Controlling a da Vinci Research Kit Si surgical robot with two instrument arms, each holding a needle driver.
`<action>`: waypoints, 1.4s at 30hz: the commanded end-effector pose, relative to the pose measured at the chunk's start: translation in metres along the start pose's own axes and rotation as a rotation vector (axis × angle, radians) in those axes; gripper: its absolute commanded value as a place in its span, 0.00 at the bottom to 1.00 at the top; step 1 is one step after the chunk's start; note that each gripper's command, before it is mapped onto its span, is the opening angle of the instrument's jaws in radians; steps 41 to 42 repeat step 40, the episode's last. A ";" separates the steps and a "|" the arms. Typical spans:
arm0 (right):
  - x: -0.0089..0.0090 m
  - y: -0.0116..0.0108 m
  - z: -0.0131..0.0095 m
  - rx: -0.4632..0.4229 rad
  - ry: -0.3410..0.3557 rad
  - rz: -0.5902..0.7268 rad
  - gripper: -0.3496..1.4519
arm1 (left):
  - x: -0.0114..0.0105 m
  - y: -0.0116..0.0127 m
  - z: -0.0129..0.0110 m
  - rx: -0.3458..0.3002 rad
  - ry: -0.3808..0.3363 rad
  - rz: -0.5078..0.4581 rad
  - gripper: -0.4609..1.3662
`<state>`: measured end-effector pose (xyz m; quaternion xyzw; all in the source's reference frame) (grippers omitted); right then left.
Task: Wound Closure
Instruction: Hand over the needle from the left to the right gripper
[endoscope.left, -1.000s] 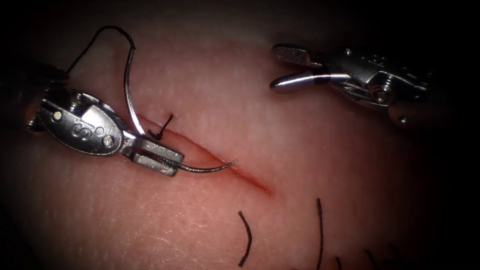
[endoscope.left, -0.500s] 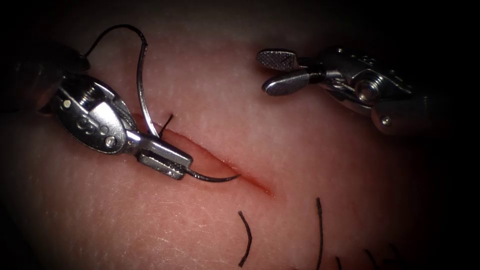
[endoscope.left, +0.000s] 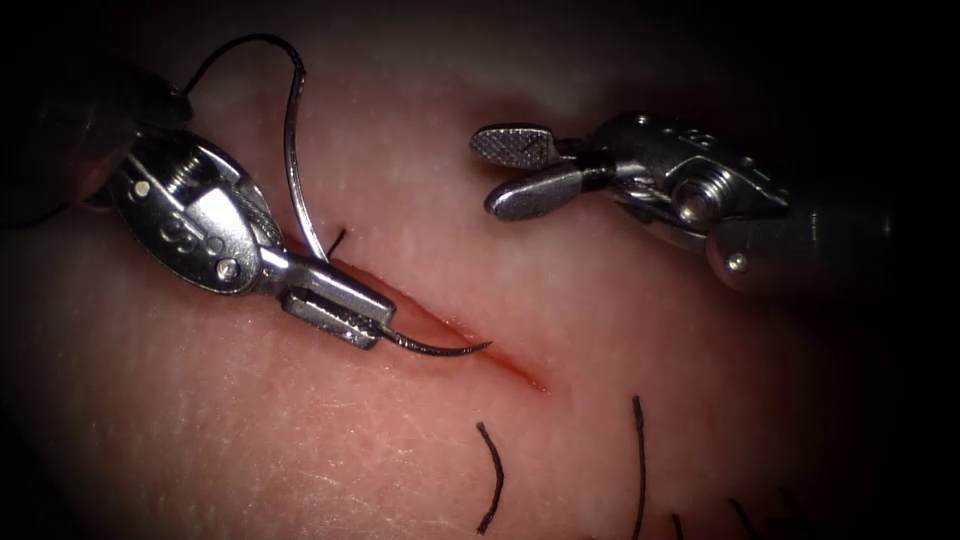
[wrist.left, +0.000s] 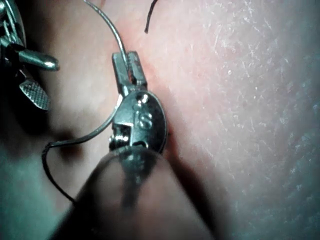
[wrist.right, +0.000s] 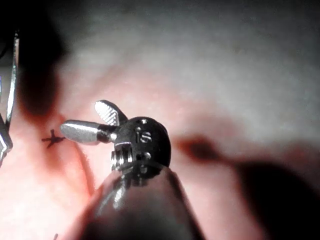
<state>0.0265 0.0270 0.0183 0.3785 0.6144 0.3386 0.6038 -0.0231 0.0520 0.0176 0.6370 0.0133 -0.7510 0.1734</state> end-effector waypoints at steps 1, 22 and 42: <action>-0.0001 0.0000 0.0002 0.002 0.000 -0.001 0.59 | 0.0000 0.0000 0.0000 -0.003 0.000 0.000 0.06; -0.0010 -0.0004 0.0031 -0.002 0.006 0.014 0.59 | 0.0004 0.0002 0.0007 -0.003 0.005 0.027 0.06; -0.0012 -0.0009 0.0044 0.006 0.006 0.023 0.60 | 0.0009 0.0005 0.0013 -0.006 0.014 0.033 0.06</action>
